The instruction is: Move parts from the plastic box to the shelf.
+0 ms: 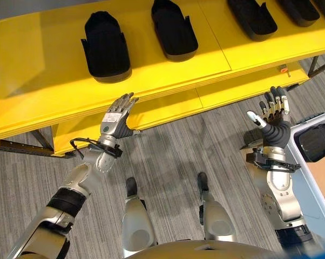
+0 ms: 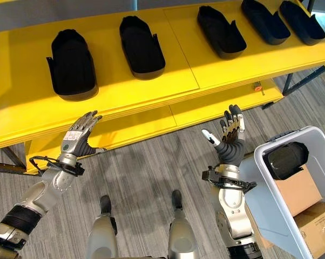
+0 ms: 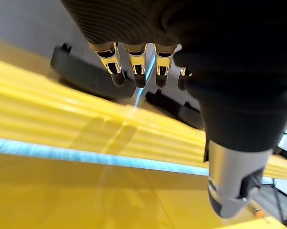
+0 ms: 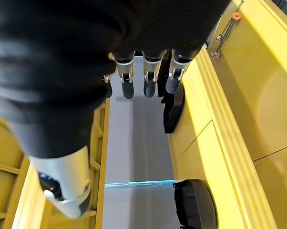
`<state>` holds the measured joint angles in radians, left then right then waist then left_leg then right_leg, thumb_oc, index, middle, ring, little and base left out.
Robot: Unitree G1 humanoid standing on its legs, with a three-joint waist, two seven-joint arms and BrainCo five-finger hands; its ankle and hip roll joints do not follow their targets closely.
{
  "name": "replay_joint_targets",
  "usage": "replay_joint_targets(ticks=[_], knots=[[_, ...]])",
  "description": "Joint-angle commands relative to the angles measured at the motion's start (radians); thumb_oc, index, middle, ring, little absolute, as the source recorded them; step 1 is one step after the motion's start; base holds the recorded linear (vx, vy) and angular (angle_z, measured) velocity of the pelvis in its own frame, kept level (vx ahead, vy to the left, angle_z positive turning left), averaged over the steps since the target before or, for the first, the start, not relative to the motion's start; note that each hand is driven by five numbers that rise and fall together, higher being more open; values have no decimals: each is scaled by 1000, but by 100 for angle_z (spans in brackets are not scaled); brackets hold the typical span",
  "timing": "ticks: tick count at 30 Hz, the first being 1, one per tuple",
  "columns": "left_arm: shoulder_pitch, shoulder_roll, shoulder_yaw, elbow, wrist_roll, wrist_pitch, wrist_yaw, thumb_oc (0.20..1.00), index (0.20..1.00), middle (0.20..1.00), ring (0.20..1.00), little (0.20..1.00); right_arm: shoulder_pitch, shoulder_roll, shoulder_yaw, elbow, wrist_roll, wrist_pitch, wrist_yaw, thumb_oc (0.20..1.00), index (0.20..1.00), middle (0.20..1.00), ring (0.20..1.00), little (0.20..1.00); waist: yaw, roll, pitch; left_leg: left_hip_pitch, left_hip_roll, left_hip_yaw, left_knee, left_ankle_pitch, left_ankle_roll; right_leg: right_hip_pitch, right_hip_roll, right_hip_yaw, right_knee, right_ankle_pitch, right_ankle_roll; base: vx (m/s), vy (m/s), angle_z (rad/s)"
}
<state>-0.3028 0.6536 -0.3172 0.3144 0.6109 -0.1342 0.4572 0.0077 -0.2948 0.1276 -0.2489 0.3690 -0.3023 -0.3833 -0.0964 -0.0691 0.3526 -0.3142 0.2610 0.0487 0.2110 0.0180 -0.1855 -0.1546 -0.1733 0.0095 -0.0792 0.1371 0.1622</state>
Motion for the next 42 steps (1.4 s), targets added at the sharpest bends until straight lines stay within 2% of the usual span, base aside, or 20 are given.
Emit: replay_joint_targets(ticks=[1, 7, 24, 42], knots=[[-75, 25, 6, 6, 15, 4, 71, 1000, 1000, 1000, 1000, 1000, -33, -38, -57, -121, -17, -84, -17, 1000, 1000, 1000, 1000, 1000, -4, -1, 5, -23, 4, 44, -21, 50, 45, 40, -40, -29, 122, -165, -6, 0, 0, 0], [-116, 22, 33, 50, 14, 40, 123, 1000, 1000, 1000, 1000, 1000, -30, -40, -60, -115, -75, -82, -59, 1000, 1000, 1000, 1000, 1000, -7, -15, 24, -49, 7, 41, -3, 44, 45, 22, -39, -26, 130, -165, -9, 0, 0, 0], [-171, 75, 69, 94, 14, 79, 178, 1000, 1000, 1000, 1000, 1000, -18, -48, -53, -107, -63, -89, -62, 1000, 1000, 1000, 1000, 1000, -2, -40, 47, -108, 2, 32, 42, 27, 47, 0, -42, -30, 133, -164, -8, 0, 0, 0], [-321, 117, 5, 232, -8, 115, 189, 1000, 1000, 1000, 1000, 1000, -17, -57, -29, -101, -25, -95, -44, 1000, 1000, 1000, 1000, 1000, -11, -61, 57, -176, -7, 22, 101, 0, 54, -19, -52, -32, 129, -160, -1, 0, 0, 0]])
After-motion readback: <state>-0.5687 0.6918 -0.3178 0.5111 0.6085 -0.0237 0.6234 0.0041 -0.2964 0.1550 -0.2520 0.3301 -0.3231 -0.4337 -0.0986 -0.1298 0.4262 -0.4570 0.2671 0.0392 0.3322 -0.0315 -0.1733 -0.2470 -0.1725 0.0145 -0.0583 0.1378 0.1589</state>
